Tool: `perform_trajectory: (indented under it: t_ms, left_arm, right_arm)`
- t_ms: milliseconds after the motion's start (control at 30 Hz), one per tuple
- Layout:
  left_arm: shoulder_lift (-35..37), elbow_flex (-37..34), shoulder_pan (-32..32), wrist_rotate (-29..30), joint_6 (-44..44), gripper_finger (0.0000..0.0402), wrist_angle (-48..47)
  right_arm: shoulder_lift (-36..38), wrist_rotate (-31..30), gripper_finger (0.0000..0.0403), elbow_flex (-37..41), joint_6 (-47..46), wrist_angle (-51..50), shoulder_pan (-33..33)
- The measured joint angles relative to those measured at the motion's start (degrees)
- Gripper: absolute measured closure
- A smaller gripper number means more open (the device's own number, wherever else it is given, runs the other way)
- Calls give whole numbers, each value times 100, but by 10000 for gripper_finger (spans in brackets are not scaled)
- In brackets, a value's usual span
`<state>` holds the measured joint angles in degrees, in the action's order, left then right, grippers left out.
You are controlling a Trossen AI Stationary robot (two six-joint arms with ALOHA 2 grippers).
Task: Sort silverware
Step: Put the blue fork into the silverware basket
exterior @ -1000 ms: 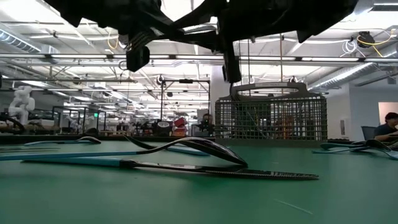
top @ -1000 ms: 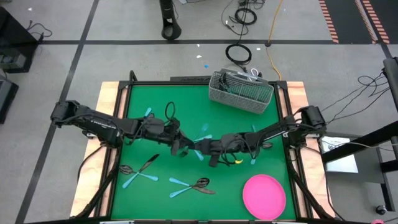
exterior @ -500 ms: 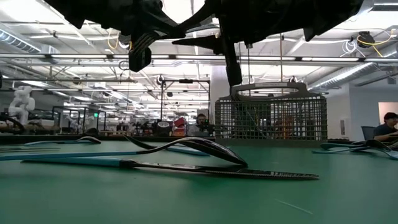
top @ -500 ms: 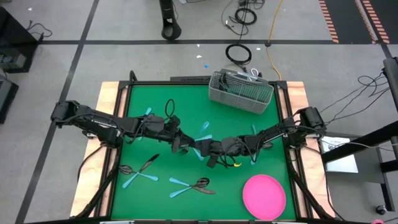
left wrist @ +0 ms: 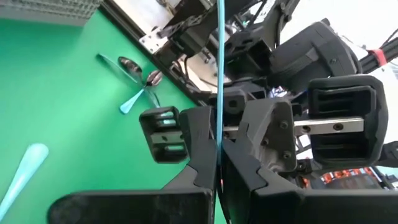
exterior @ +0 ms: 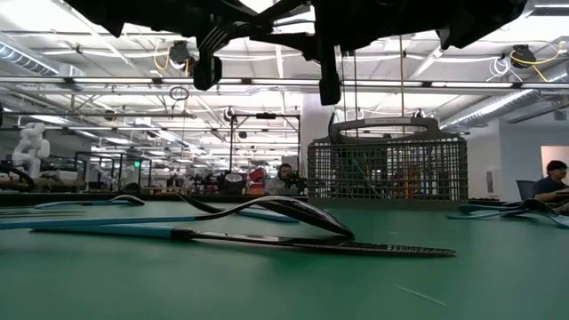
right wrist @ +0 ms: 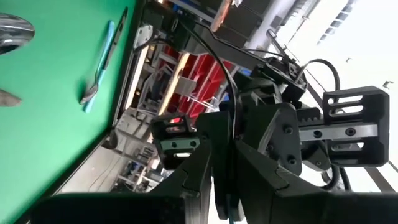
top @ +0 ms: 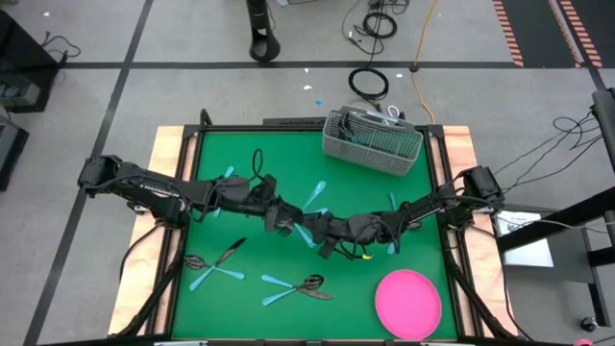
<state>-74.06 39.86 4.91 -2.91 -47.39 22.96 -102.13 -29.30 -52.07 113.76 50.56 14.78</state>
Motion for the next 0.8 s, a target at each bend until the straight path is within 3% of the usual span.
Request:
perform_trajectory:
  t_ms: [333, 533, 800]
  left_arm:
    - [-4, 11, -55, 40, 15, 383, 30]
    - [-4, 11, -55, 30, 236, 382, 36]
    - [6, 11, -104, -20, 500, 356, 10]
  right_arm:
    - [-7, -197, 349, 0, 131, 285, 29]
    - [-9, -216, 396, 0, 89, 359, 31]
    - [92, -239, 401, -7, -808, 102, 33]
